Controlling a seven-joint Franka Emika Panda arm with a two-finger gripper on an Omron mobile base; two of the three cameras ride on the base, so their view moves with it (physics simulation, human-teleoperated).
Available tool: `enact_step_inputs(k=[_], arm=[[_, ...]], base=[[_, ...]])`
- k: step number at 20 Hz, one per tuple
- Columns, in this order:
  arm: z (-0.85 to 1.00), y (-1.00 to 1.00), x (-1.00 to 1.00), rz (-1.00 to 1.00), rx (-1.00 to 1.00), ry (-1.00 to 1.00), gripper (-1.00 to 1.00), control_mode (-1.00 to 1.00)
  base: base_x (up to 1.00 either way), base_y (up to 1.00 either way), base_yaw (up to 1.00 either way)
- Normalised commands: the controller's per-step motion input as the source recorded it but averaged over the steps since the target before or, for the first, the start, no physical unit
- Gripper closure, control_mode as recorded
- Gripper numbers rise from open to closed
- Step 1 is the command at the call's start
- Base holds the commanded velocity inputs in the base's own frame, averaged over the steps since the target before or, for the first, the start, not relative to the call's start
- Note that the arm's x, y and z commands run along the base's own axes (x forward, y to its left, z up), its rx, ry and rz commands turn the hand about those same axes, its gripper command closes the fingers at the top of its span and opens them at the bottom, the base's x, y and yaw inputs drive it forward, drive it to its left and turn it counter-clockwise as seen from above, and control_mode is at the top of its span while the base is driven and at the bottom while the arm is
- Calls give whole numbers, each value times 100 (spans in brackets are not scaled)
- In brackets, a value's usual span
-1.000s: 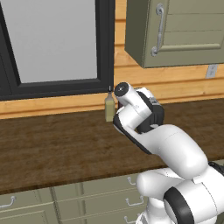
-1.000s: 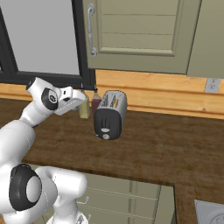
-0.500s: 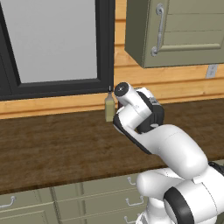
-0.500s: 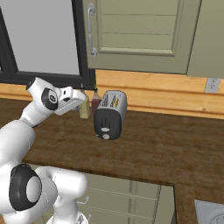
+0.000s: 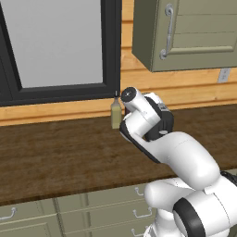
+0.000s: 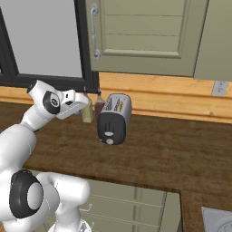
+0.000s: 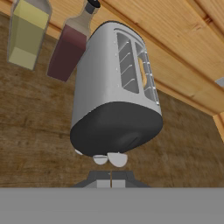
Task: Start the toaster. Once the lever pops up, take the bread to the plate on the dining counter.
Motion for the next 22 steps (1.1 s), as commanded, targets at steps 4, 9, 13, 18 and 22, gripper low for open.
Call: enact_step_inputs(k=[4, 9, 13, 18, 22], arm=[[0, 0, 0, 0, 0, 0, 100, -100], [0, 0, 0, 0, 0, 0, 100, -100], [0, 0, 0, 0, 0, 0, 100, -100], [0, 0, 0, 0, 0, 0, 100, -100], [0, 0, 0, 0, 0, 0, 100, -100]], base=[[0, 0, 0], [0, 0, 0], [0, 0, 0], [0, 0, 0], [0, 0, 0]])
